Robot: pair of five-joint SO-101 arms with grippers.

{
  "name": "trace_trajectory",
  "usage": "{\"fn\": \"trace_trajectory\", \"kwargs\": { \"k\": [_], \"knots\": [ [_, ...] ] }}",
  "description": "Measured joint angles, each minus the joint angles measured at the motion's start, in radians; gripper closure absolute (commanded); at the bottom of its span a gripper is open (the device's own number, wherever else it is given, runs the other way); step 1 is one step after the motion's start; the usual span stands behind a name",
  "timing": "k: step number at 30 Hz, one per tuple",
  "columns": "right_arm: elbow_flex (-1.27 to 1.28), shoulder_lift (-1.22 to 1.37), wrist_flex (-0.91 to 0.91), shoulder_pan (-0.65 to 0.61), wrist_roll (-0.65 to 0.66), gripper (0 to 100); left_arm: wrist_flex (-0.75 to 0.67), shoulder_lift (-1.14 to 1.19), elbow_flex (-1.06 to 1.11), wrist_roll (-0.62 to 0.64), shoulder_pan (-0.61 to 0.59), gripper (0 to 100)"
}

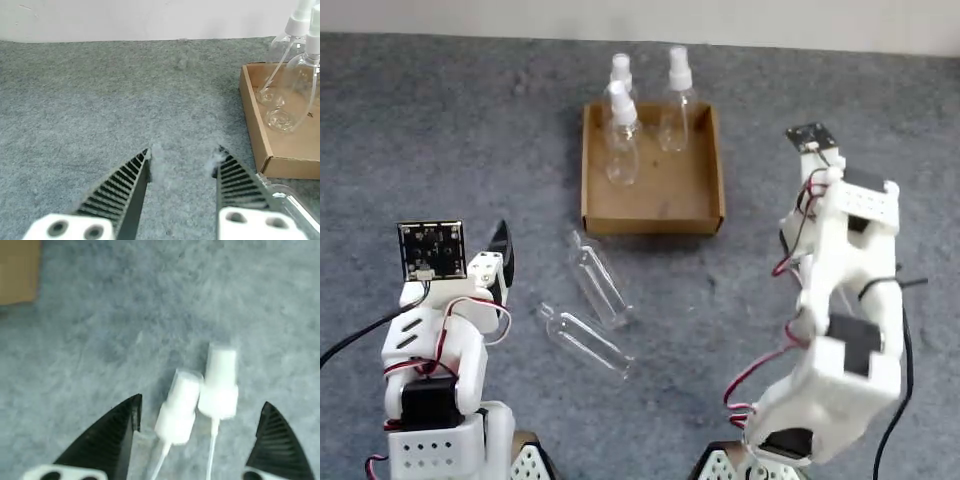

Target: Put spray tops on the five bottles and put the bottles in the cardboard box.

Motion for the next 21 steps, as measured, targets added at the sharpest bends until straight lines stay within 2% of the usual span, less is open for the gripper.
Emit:
{"fn": "trace_trajectory", "kwargs": {
  "k": [7,14,21],
  "knots": [
    [-0.138,0.236,0.002,0.011,0.005,71.4,0.000,0.000,0.021,0.000,0.000,85],
    [-0.192,0.285,0.003,0.051,0.005,87.3,0.000,0.000,0.025,0.000,0.000,85],
    [-0.222,0.269,-0.009,0.124,0.003,93.3,0.000,0.000,0.025,0.000,0.000,85]
  ]
}}
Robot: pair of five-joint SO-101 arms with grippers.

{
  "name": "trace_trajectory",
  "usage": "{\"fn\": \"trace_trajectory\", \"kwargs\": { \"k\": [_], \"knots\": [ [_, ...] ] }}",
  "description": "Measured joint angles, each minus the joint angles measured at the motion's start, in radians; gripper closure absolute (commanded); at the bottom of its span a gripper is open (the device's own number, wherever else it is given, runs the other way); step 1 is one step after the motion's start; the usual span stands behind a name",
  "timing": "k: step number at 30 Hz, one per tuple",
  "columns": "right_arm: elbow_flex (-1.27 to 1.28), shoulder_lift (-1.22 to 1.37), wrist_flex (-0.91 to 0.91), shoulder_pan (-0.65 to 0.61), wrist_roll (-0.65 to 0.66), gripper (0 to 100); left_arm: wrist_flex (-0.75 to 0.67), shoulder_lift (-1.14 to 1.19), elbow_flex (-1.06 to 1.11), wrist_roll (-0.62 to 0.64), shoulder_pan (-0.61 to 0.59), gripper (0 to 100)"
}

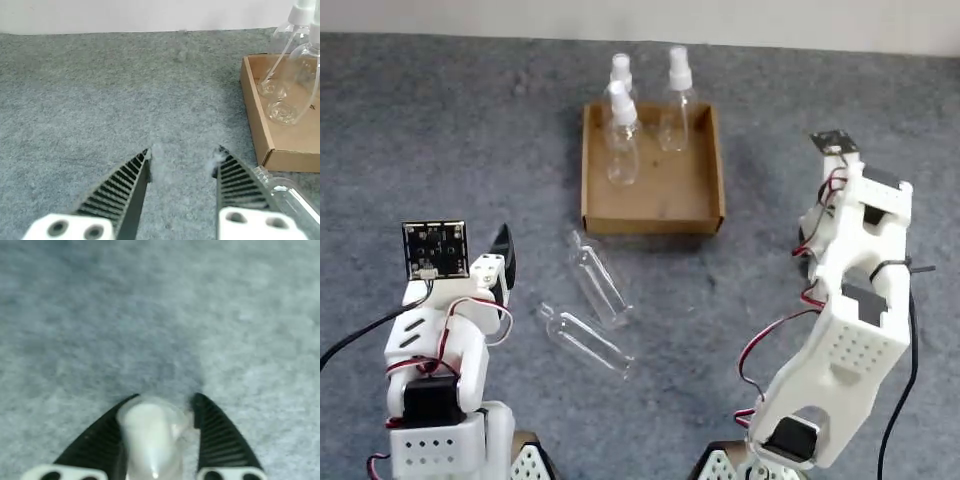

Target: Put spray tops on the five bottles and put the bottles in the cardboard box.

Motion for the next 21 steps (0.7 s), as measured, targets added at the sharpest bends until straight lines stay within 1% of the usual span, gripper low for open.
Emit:
{"fn": "trace_trajectory", "kwargs": {
  "k": [3,10,12,16,21],
  "knots": [
    [0.017,-0.025,0.011,0.011,0.000,94.3,0.000,0.000,0.000,0.000,0.000,85],
    [0.020,-0.098,0.163,-0.011,0.000,98.0,0.000,0.000,0.000,0.000,0.000,85],
    [0.020,-0.133,0.195,-0.037,-0.005,98.4,0.000,0.000,0.000,0.000,0.000,85],
    [0.020,-0.209,0.256,-0.100,-0.080,98.4,0.000,0.000,0.000,0.000,0.000,85],
    [0.021,-0.304,0.311,-0.253,-0.189,98.4,0.000,0.000,0.000,0.000,0.000,85]
  ]
}}
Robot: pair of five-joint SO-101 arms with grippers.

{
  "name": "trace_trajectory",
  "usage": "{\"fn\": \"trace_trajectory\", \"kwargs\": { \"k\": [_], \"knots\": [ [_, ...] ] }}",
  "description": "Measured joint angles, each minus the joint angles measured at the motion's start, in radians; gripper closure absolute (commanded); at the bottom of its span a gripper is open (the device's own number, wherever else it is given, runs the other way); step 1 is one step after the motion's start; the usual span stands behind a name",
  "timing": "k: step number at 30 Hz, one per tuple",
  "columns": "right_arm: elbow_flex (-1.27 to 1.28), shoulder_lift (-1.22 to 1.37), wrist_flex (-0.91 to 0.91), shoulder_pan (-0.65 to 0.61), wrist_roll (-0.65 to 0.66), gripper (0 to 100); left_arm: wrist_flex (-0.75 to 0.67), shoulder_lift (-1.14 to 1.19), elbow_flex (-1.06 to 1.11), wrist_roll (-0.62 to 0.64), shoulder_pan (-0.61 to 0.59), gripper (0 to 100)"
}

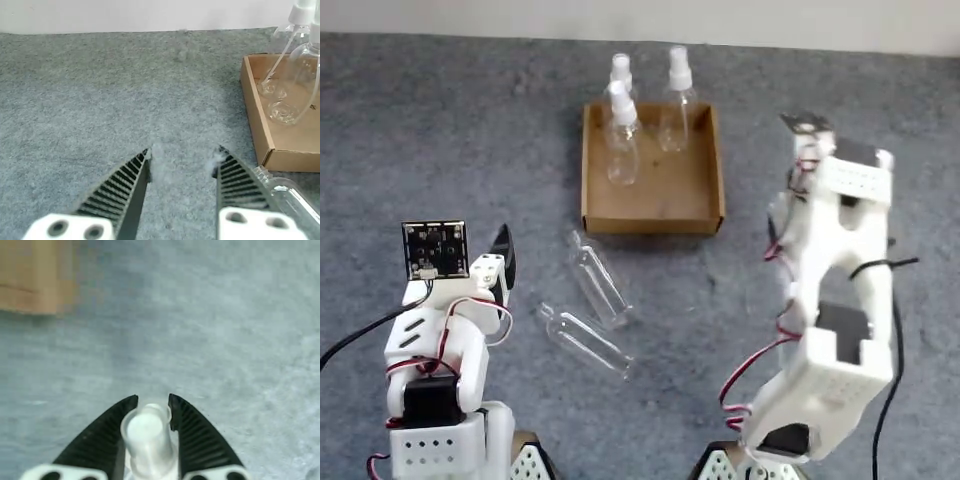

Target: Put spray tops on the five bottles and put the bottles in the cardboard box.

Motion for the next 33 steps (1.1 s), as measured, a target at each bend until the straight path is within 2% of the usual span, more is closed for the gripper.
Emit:
{"fn": "trace_trajectory", "kwargs": {
  "k": [9,18,24,33],
  "knots": [
    [0.000,-0.032,0.080,-0.414,-0.216,98.4,0.000,0.000,0.000,0.000,0.000,85],
    [-0.046,-0.032,0.049,-0.792,-0.370,98.4,0.000,0.000,0.000,0.000,0.000,85],
    [-0.301,0.038,0.052,-0.878,-0.411,98.4,0.000,0.000,0.014,-0.066,-0.094,85],
    [-0.790,0.479,0.029,-0.899,-0.419,97.8,0.000,0.000,0.078,-0.164,-0.331,85]
  ]
}}
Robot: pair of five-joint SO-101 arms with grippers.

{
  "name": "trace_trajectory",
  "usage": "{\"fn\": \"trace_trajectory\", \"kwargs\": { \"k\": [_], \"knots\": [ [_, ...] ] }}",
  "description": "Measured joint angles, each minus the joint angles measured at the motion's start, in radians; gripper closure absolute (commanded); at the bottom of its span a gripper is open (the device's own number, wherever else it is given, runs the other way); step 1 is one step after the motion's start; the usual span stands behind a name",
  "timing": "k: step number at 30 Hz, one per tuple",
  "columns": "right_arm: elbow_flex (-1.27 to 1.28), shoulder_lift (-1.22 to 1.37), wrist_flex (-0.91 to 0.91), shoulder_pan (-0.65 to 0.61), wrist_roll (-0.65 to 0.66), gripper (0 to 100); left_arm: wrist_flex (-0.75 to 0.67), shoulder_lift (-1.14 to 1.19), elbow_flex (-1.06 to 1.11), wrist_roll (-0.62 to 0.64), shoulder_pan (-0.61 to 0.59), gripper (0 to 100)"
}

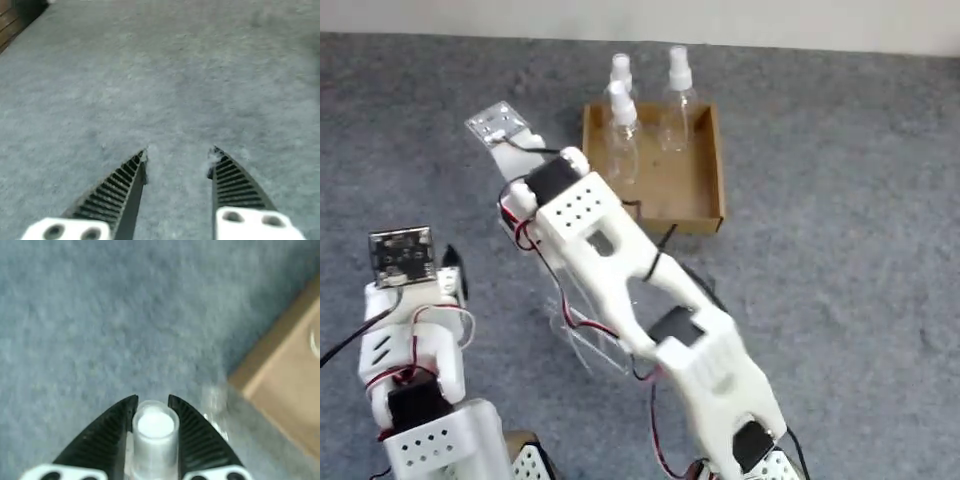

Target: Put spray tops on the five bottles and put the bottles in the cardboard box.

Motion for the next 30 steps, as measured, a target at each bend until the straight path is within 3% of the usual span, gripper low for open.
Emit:
{"fn": "trace_trajectory", "kwargs": {
  "k": [3,9,19,24,30],
  "knots": [
    [-0.170,0.140,0.000,0.000,0.000,93.0,0.006,0.000,0.000,-0.041,-0.014,85],
    [-0.410,0.341,0.081,-0.017,0.000,71.7,0.040,0.000,0.000,-0.055,-0.012,85],
    [-0.704,0.381,0.255,-0.020,0.000,71.0,0.123,0.000,-0.012,-0.055,-0.012,85],
    [-0.539,0.216,0.256,0.043,0.037,71.0,0.218,0.077,-0.121,-0.092,-0.014,85],
    [0.018,-0.199,0.256,0.069,0.123,71.0,0.226,0.427,-0.333,-0.106,-0.014,85]
  ]
}}
